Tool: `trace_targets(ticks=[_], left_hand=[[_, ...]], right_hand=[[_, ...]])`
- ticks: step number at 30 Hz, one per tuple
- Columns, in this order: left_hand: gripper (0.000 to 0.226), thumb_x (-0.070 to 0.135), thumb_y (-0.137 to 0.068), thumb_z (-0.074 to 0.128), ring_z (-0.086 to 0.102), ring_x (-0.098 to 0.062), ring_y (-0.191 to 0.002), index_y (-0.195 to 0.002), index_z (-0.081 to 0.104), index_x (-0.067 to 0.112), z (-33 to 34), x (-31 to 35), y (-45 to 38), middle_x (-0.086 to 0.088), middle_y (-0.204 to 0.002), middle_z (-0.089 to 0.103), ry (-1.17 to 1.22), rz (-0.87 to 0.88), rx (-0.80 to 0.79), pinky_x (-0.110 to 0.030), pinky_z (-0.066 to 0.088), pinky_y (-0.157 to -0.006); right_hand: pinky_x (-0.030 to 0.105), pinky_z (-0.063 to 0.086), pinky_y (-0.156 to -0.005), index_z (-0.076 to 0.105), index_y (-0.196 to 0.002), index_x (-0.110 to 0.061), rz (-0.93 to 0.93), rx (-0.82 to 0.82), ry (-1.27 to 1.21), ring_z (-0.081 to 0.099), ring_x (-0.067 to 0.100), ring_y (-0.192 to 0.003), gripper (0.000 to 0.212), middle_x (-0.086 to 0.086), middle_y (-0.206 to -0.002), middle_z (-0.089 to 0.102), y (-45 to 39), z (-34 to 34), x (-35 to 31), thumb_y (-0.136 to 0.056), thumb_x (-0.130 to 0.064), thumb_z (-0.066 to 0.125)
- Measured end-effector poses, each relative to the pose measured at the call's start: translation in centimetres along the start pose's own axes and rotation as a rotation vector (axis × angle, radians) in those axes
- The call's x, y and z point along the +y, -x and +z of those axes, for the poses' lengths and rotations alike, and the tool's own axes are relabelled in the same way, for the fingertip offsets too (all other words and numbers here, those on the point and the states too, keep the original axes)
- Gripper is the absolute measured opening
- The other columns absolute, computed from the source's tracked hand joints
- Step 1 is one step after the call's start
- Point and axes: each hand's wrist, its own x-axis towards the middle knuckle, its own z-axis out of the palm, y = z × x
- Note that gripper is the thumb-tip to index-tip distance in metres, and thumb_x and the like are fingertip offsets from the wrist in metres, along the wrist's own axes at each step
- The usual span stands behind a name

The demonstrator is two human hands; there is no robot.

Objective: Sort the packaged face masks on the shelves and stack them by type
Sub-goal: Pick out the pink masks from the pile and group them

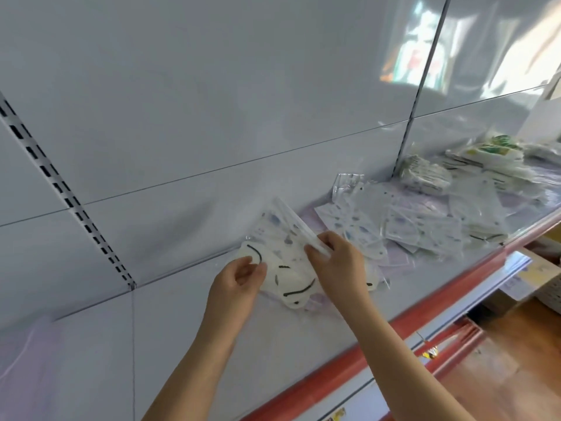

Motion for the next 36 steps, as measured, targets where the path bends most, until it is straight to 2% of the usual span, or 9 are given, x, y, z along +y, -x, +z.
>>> trace_targets(ticks=[3,7,11,13,18,22,27,32,36], left_hand=[[0.062,0.058,-0.072,0.078,0.072,-0.021,-0.101,-0.111,0.071,0.010,1.3,0.7,-0.5,-0.010,-0.108,0.076,0.330,-0.114,-0.074,-0.046,0.054,-0.101],[0.011,0.015,-0.094,0.068,0.075,-0.018,-0.080,-0.102,0.074,0.009,1.4,1.7,-1.7,-0.012,-0.100,0.078,0.644,-0.213,-0.048,-0.032,0.060,-0.068],[0.007,0.017,-0.097,0.066,0.073,-0.016,-0.078,-0.098,0.073,0.015,-0.2,1.0,-2.9,-0.007,-0.094,0.077,0.536,-0.150,0.137,-0.031,0.057,-0.068],[0.008,0.018,-0.097,0.066,0.073,-0.020,-0.083,-0.097,0.073,0.015,-0.5,0.7,-2.7,-0.008,-0.096,0.077,0.481,-0.125,0.148,-0.033,0.056,-0.074],[0.011,0.019,-0.097,0.066,0.074,-0.023,-0.083,-0.095,0.074,0.011,0.7,0.9,-2.1,-0.013,-0.095,0.078,0.389,-0.067,0.128,-0.036,0.059,-0.075],[0.012,0.027,-0.099,0.063,0.075,-0.021,-0.091,-0.100,0.075,0.023,2.4,1.7,-2.1,0.000,-0.096,0.079,0.296,0.008,0.086,-0.050,0.058,-0.091],[0.030,0.038,-0.102,0.056,0.072,-0.021,-0.108,-0.127,0.066,0.024,6.2,4.0,-1.7,0.000,-0.116,0.076,0.495,-0.005,-0.049,-0.051,0.054,-0.100],[0.020,0.029,-0.093,0.072,0.075,-0.024,-0.097,-0.110,0.073,0.019,9.8,5.0,-1.4,-0.002,-0.101,0.079,0.444,0.017,-0.043,-0.048,0.058,-0.093],[0.011,0.019,-0.093,0.071,0.075,-0.025,-0.098,-0.104,0.074,0.020,9.4,4.4,-2.3,-0.001,-0.099,0.079,0.460,-0.037,0.011,-0.051,0.056,-0.097]], right_hand=[[0.017,0.036,-0.053,0.065,-0.079,-0.015,0.025,-0.186,-0.202,0.047,0.006,-0.055,0.012,-0.004,-0.063,0.057,0.5,-0.8,-0.6,-0.087,-0.022,0.072],[0.028,0.047,-0.067,0.068,-0.084,-0.013,0.043,-0.387,-0.197,0.059,0.009,-0.062,0.041,-0.006,-0.068,0.063,-1.8,-2.2,0.3,-0.091,-0.053,0.060],[0.040,0.041,-0.095,0.051,-0.133,-0.011,0.043,-0.018,0.639,0.050,0.030,-0.119,0.065,0.010,-0.127,0.056,-6.8,-4.3,3.8,-0.093,-0.061,0.051],[0.040,0.036,-0.100,0.050,-0.133,-0.009,0.086,-0.043,0.820,0.042,0.033,-0.124,0.066,0.013,-0.135,0.049,-8.1,-4.7,5.5,-0.090,-0.060,0.056],[0.038,0.038,-0.095,0.064,-0.120,-0.014,0.012,0.035,0.572,0.047,0.030,-0.118,0.033,0.007,-0.126,0.058,-8.4,-3.9,6.3,-0.091,-0.032,0.065],[0.020,0.039,-0.059,0.063,-0.101,-0.018,-0.047,0.133,0.165,0.059,0.015,-0.079,0.009,-0.002,-0.090,0.066,-7.4,-5.6,4.2,-0.095,-0.024,0.063],[0.014,0.037,-0.054,0.059,-0.104,-0.027,-0.066,-0.042,-0.211,0.049,-0.001,-0.055,0.017,-0.011,-0.065,0.054,-3.6,-6.4,1.2,-0.091,-0.026,0.069],[0.011,0.038,-0.082,0.024,-0.152,-0.035,-0.154,-0.288,-0.005,0.050,-0.006,-0.094,0.086,-0.019,-0.114,0.051,-1.5,-6.6,2.7,-0.082,-0.058,0.068],[0.041,0.041,-0.107,0.013,-0.158,-0.024,-0.089,-0.017,0.385,0.045,0.021,-0.130,0.087,0.001,-0.146,0.042,-6.3,-12.0,7.6,-0.089,-0.066,0.047]])
